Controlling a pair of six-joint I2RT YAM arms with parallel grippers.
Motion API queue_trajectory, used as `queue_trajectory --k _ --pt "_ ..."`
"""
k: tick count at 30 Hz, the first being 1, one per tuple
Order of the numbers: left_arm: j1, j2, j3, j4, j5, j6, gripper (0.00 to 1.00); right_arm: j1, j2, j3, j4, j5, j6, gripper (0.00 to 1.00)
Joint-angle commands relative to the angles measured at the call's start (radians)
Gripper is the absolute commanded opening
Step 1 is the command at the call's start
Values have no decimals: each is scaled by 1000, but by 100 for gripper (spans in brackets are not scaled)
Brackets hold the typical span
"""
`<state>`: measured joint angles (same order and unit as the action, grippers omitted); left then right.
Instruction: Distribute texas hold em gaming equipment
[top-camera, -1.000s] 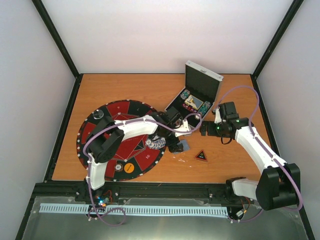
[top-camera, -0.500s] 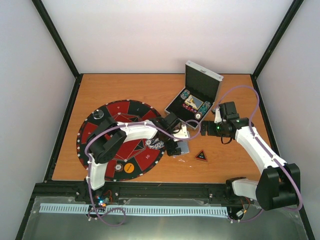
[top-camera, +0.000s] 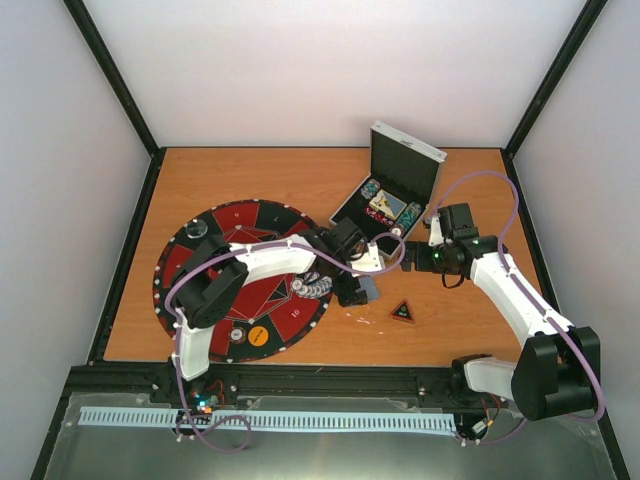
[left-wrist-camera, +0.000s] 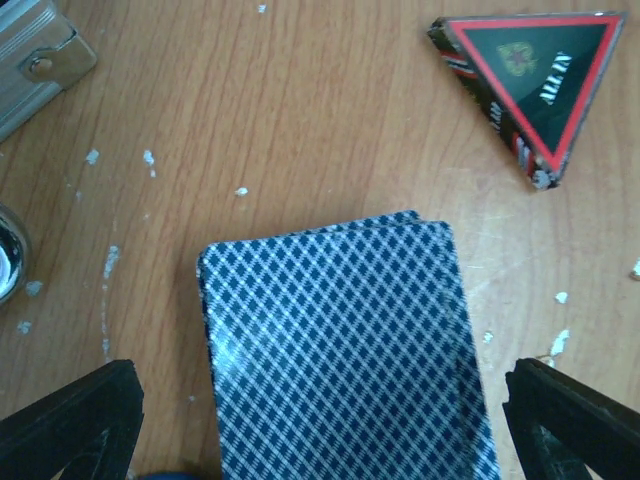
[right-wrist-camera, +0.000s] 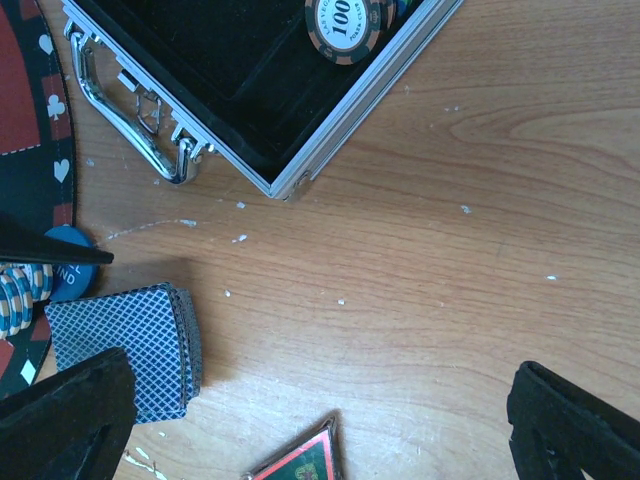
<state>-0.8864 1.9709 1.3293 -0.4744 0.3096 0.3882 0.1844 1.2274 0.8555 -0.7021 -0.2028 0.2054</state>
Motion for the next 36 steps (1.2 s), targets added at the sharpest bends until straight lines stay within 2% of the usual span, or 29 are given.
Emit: queue_trajectory --k 1,4,18,23,27,36 --pt "-30 -53 12 -48 39 13 100 -8 -10 -14 10 -14 -8 100" --pt "-44 -55 -12 -44 38 -12 100 -8 -19 -23 10 -17 -6 100" --pt "-45 -12 -51 53 -127 2 100 -8 -42 -39 10 -30 -2 100" --pt "-45 0 -66 55 -66 7 100 -8 -31 -36 10 -37 -7 100" --pt "-45 21 -70 67 -77 20 100 -8 -38 -36 13 -35 -8 100" --pt "-45 2 -92 38 -14 64 79 -8 -43 -38 22 -63 -13 100"
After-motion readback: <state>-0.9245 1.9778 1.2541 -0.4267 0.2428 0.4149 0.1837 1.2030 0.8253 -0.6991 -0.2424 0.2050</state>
